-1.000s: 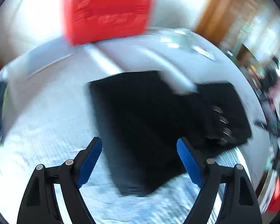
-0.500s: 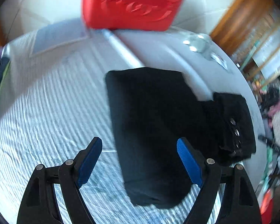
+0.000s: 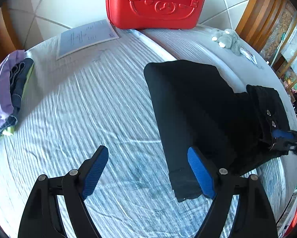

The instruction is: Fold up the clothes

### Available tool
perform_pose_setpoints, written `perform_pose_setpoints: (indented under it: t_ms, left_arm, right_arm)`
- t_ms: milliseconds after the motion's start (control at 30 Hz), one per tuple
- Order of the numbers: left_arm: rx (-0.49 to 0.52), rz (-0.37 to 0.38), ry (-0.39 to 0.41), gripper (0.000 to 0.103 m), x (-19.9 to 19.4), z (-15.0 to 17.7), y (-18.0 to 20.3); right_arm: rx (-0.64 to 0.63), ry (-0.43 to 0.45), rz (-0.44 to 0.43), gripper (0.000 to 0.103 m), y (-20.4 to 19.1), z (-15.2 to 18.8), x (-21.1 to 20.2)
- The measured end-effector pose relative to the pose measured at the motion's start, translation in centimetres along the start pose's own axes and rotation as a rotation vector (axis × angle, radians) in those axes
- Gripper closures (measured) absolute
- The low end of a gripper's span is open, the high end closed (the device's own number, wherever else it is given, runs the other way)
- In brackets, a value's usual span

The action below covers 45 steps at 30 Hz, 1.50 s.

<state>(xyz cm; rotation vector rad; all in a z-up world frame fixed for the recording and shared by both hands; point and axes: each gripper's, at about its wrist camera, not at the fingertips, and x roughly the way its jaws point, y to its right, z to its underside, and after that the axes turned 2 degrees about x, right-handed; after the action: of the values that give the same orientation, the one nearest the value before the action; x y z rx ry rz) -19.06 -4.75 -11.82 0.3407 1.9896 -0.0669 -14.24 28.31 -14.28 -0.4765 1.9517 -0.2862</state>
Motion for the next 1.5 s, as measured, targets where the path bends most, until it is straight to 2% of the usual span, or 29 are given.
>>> perform_pose_setpoints:
  t_ms: [133,233,300,367,400,533,633,700,767,833,867,967,1033,1133,1167,1267,1333,1367,1433,1500]
  left_arm:
    - [-0.003,0.029,0.001,0.020,0.5,0.4,-0.6]
    - [0.026,0.003,-0.017,0.020,1.0,0.7,-0.9]
    - [0.019,0.013,-0.032,0.020,1.3,0.9,-1.5]
    - [0.004,0.020,-0.040,0.020,1.4,1.1,-2.1]
    - [0.001,0.018,-0.039,0.020,1.3,1.1,-2.4]
    - [-0.015,0.036,-0.024,0.020,0.5,1.0,-3.4]
    - [-0.026,0.085,-0.011,0.020,-0.2,0.4,-3.4]
    - [-0.044,0.138,-0.007,0.020,-0.3,-0.3,-3.0]
    - [-0.061,0.190,-0.001,0.020,-0.1,-1.1,-2.2]
    - [-0.068,0.215,0.009,0.020,0.5,-2.1,-1.3]
    - [-0.064,0.215,0.010,0.020,1.1,-2.4,-0.9]
    - [-0.073,0.204,-0.046,0.020,4.4,-3.4,0.1]
    - [-0.086,0.216,-0.041,0.019,5.3,-3.6,0.4]
    - [-0.058,0.197,-0.060,0.019,5.5,-3.5,1.5]
    - [-0.042,0.194,-0.068,0.029,5.5,-3.4,1.8]
    - [0.023,0.156,-0.059,0.049,4.9,-2.9,3.3]
    - [0.044,0.131,-0.050,0.055,4.7,-2.7,4.0]
    - [0.045,0.128,-0.050,0.055,4.8,-2.7,4.1]
    - [0.055,0.134,-0.045,0.055,4.9,-2.6,4.0]
    - [0.051,0.145,-0.042,0.068,4.6,-2.6,3.6]
  right_arm:
    - [0.004,-0.031,0.034,0.054,-1.8,-0.4,3.4]
    - [-0.003,-0.049,0.052,0.055,-2.5,-0.6,4.9]
    - [-0.022,-0.055,0.081,0.064,-2.9,-0.9,5.8]
    - [-0.019,-0.049,0.103,0.080,-2.8,-1.3,5.9]
    - [0.002,-0.045,0.076,0.086,-2.5,-1.4,5.7]
    - [0.033,0.009,0.037,0.087,-3.0,-0.2,2.2]
    - [0.086,-0.011,0.041,0.087,-2.1,1.6,0.7]
    - [0.117,-0.094,0.067,0.087,-0.9,3.0,2.0]
    - [0.160,-0.101,0.058,0.084,-0.1,3.6,2.3]
    - [0.152,-0.082,0.075,0.077,-0.1,3.7,1.5]
    - [0.141,-0.066,0.090,0.071,-0.2,3.7,0.9]
    - [0.143,-0.049,0.103,0.071,0.6,4.2,-0.8]
    - [0.152,-0.021,0.098,0.067,1.3,4.7,-2.6]
    - [0.170,0.015,0.113,0.047,2.6,5.6,-5.0]
    - [0.178,0.024,0.118,0.043,3.0,6.0,-5.7]
    - [0.195,0.036,0.137,0.043,3.9,6.4,-6.5]
    - [0.194,0.060,0.184,0.048,4.4,6.2,-7.0]
    - [0.197,0.074,0.214,0.052,4.6,6.0,-7.1]
    - [0.223,0.099,0.270,0.052,6.0,5.9,-7.9]
    - [0.259,0.118,0.305,0.052,7.8,5.8,-8.7]
